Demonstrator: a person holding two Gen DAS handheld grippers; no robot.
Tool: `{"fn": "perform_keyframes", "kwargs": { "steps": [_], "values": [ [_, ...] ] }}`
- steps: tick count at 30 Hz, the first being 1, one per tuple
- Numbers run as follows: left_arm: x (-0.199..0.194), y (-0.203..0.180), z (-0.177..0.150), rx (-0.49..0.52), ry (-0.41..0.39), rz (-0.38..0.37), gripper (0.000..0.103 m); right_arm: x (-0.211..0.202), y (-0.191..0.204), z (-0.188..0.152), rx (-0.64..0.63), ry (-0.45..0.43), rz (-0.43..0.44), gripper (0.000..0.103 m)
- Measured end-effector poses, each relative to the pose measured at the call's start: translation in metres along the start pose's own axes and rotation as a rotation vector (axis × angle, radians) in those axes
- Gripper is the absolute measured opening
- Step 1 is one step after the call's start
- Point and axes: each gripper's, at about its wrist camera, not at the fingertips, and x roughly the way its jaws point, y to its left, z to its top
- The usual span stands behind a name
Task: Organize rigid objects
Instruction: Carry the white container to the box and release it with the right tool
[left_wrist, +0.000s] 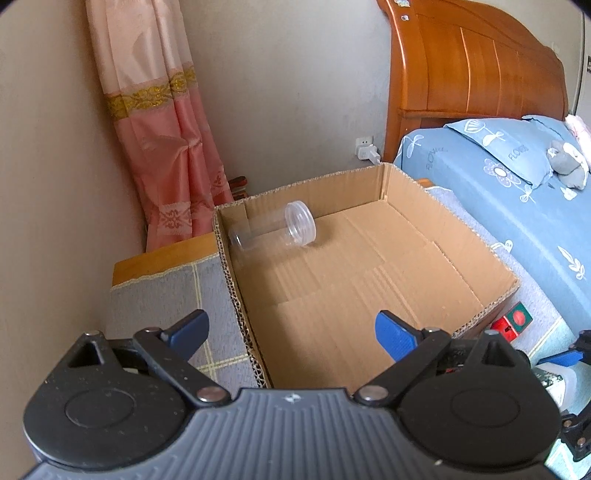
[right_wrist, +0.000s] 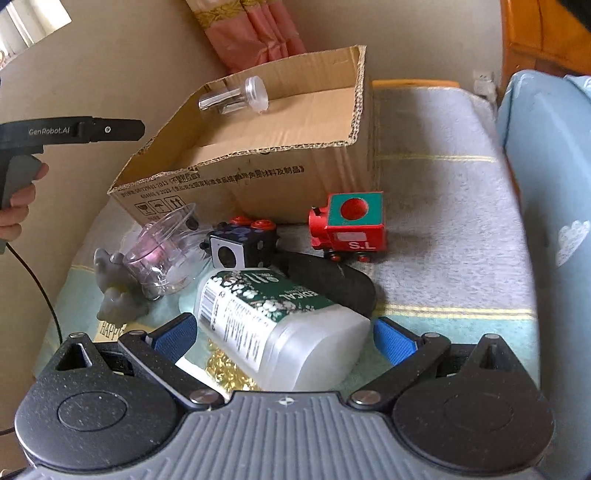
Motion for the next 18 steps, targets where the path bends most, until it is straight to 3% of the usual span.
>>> {"fn": "perform_keyframes", "kwargs": {
  "steps": [8, 18],
  "values": [
    [0.007, -0.004, -0.001, 0.020, 0.018, 0.008, 0.096, -0.001, -0.004, 0.000, -0.031, 0.019, 0.087, 0.103],
    [0.013, -0.011, -0.003, 0.037, 0.036, 0.003, 0.096, 0.000, -0.004, 0.006, -0.130, 0.024, 0.101, 0.097]
  ]
}}
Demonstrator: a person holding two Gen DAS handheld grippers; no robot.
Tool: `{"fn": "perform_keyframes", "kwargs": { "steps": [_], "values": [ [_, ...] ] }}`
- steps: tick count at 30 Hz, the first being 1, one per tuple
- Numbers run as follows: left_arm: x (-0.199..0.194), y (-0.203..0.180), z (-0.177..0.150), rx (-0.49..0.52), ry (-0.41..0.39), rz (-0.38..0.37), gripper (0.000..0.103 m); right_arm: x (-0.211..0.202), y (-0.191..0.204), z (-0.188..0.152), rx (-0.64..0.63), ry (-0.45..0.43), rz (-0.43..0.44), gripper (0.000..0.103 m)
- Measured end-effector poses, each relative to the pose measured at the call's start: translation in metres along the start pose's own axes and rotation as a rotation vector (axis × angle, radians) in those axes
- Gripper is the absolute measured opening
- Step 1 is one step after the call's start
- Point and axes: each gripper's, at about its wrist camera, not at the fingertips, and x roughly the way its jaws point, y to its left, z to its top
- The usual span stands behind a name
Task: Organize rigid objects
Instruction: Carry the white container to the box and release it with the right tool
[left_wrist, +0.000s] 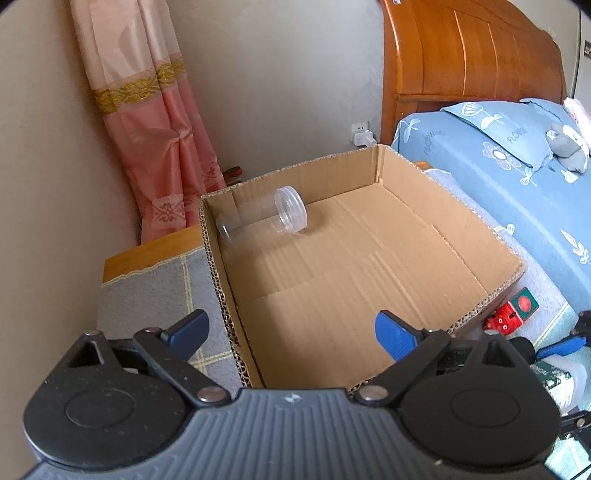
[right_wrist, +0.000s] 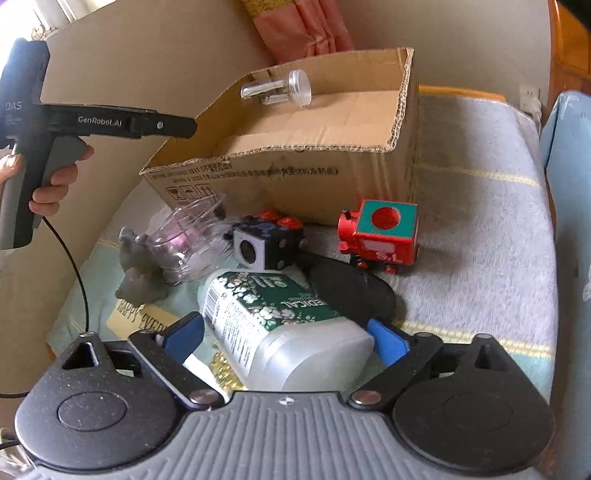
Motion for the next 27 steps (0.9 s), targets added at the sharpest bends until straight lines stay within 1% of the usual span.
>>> {"fn": "perform_keyframes", "kwargs": {
  "steps": [3, 8, 11, 18, 27],
  "values": [
    [0.000, 0.000, 0.000, 0.002, 0.000, 0.003, 0.096, -0.005, 0.003, 0.000, -0.028, -0.010, -0.007, 0.093],
    [-0.001, -0.002, -0.001, 0.009, 0.003, 0.006, 0.096, -0.018, 0.018, -0.002, -0.138, -0.027, -0.059, 0.083],
    [-0.003, -0.002, -0.001, 0.012, 0.004, 0.005, 0.096, -0.024, 0.027, -0.003, -0.188, -0.031, -0.076, 0.080],
    [-0.007, -0.001, -0.004, 0.014, 0.002, 0.008, 0.096, -0.037, 0.042, -0.001, -0.245, -0.066, -0.124, 0.077],
    [-0.014, 0.001, -0.006, 0.018, -0.004, 0.005, 0.096, -0.054, 0.058, 0.009, -0.298, -0.098, -0.158, 0.077]
  ]
}}
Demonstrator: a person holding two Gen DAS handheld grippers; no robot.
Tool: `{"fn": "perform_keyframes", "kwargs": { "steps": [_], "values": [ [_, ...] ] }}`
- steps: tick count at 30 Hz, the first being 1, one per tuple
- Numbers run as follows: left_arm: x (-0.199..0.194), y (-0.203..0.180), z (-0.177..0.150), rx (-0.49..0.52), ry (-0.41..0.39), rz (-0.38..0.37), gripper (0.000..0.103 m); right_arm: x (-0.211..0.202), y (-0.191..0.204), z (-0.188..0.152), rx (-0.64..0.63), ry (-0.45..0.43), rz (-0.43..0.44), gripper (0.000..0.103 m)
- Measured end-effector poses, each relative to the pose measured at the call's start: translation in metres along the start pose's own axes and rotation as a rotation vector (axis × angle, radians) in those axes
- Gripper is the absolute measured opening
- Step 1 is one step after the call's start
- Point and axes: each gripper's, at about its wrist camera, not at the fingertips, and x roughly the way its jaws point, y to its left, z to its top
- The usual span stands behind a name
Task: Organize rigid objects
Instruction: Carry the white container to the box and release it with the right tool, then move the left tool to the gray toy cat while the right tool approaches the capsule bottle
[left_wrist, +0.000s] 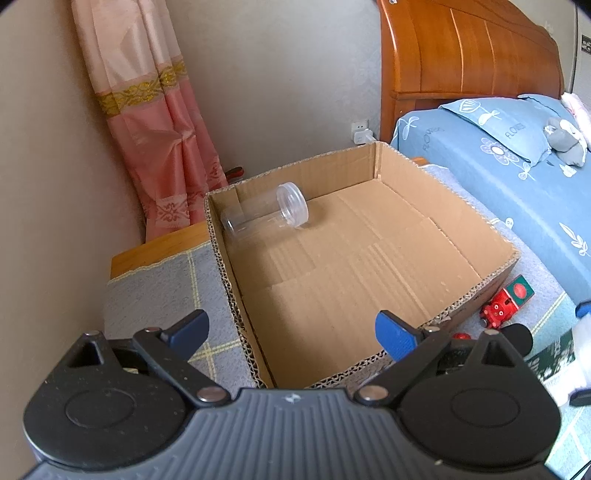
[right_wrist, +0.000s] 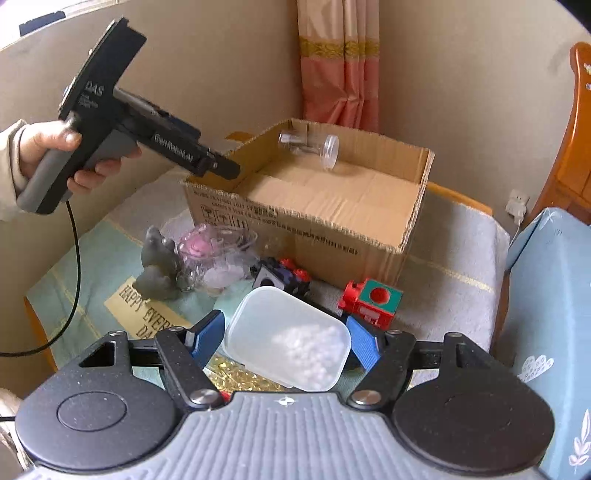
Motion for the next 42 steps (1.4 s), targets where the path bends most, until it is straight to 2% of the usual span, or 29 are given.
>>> {"fn": "perform_keyframes", "kwargs": {
  "steps": [4, 11, 15, 19, 21, 23, 30, 34, 38, 42],
  "values": [
    [-0.003, 0.000, 0.000, 0.003, -0.006, 0.000, 0.096, -0.009, 0.001, 0.012, -0.028, -0.031, -0.019, 0.077],
    [-0.008, 0.005, -0.002, -0.006, -0.010, 0.014, 0.096, -0.019, -0.004, 0.055, -0.057, -0.123, -0.046, 0.076],
    [-0.010, 0.010, -0.005, -0.017, -0.011, 0.021, 0.096, -0.008, -0.008, 0.086, -0.051, -0.150, -0.036, 0.076],
    [-0.008, 0.015, -0.007, -0.028, -0.003, 0.032, 0.096, 0.015, -0.017, 0.112, 0.008, -0.143, 0.003, 0.077],
    [-0.007, 0.017, -0.008, -0.034, 0.002, 0.036, 0.096, 0.030, -0.026, 0.121, 0.051, -0.142, -0.036, 0.088],
    [-0.006, 0.019, -0.009, -0.039, 0.004, 0.035, 0.096, 0.041, -0.032, 0.125, 0.069, -0.149, -0.073, 0.092],
    [-0.008, 0.018, -0.011, -0.040, 0.001, 0.033, 0.096, 0.045, -0.040, 0.111, 0.114, -0.131, -0.087, 0.092],
    [-0.016, 0.012, -0.013, -0.039, -0.013, 0.026, 0.096, 0.039, -0.035, 0.097, 0.113, -0.126, -0.095, 0.099],
    [-0.026, 0.006, -0.018, -0.038, -0.029, 0.036, 0.097, 0.029, -0.028, 0.078, 0.129, -0.131, -0.097, 0.103],
    [-0.036, 0.001, -0.029, -0.046, -0.050, 0.051, 0.100, 0.023, -0.018, 0.054, 0.159, -0.124, -0.104, 0.103]
  ]
}}
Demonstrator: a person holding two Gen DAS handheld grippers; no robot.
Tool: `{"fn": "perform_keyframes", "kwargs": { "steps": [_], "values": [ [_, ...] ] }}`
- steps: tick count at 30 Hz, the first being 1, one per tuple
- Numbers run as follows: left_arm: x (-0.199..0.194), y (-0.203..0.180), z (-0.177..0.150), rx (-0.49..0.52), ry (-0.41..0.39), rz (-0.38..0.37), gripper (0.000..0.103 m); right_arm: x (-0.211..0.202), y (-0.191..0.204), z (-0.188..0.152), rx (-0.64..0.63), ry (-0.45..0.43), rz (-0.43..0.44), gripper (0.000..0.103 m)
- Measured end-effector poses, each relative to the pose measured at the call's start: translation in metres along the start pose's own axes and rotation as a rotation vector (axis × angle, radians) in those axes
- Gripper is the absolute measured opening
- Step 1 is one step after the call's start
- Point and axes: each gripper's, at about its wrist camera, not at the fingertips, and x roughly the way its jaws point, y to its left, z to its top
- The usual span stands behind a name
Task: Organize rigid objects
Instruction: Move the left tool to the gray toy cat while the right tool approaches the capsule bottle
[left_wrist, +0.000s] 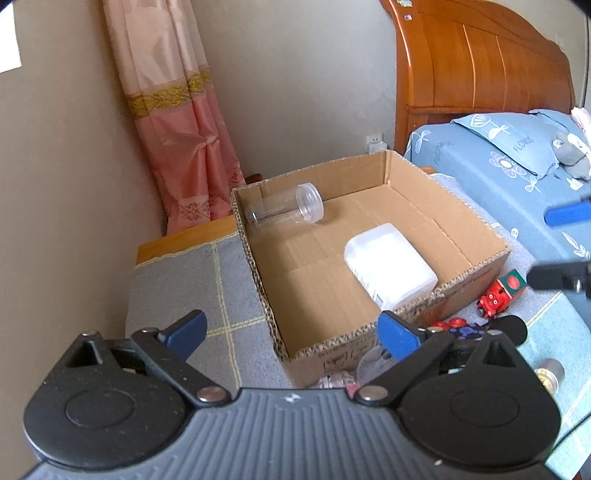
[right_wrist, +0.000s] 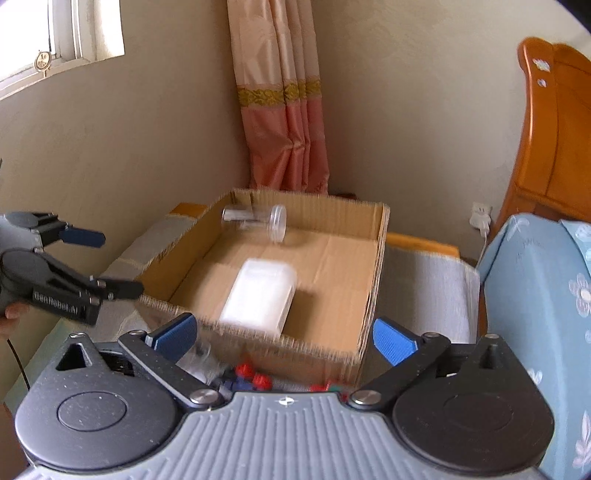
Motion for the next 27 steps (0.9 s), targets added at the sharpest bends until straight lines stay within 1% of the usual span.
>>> {"fn": "perform_keyframes", "kwargs": {
  "steps": [6, 8, 14, 17, 21, 27],
  "values": [
    [-0.011, -0.008, -0.024, -0.012, -0.014, -0.010, 0.100, -0.011, 0.014, -0.044, 0.011, 0.009, -0.013, 0.103],
    [-0.012, -0.011, -0.033, -0.016, -0.007, -0.015, 0.100, -0.015, 0.019, -0.060, 0.011, 0.013, -0.022, 0.103],
    [-0.018, -0.016, -0.060, -0.045, 0.005, -0.053, 0.100, -0.023, 0.042, -0.105, -0.043, 0.032, -0.078, 0.103],
    [-0.023, -0.017, -0.074, -0.075, 0.010, -0.070, 0.100, -0.021, 0.047, -0.123, -0.019, 0.053, -0.074, 0.103],
    [-0.023, -0.018, -0.094, -0.092, 0.031, -0.076, 0.100, -0.010, 0.050, -0.144, 0.011, 0.100, -0.093, 0.103],
    [-0.013, -0.022, -0.121, -0.064, 0.092, -0.073, 0.100, 0.002, 0.058, -0.163, -0.006, 0.155, -0.114, 0.103]
  ]
}}
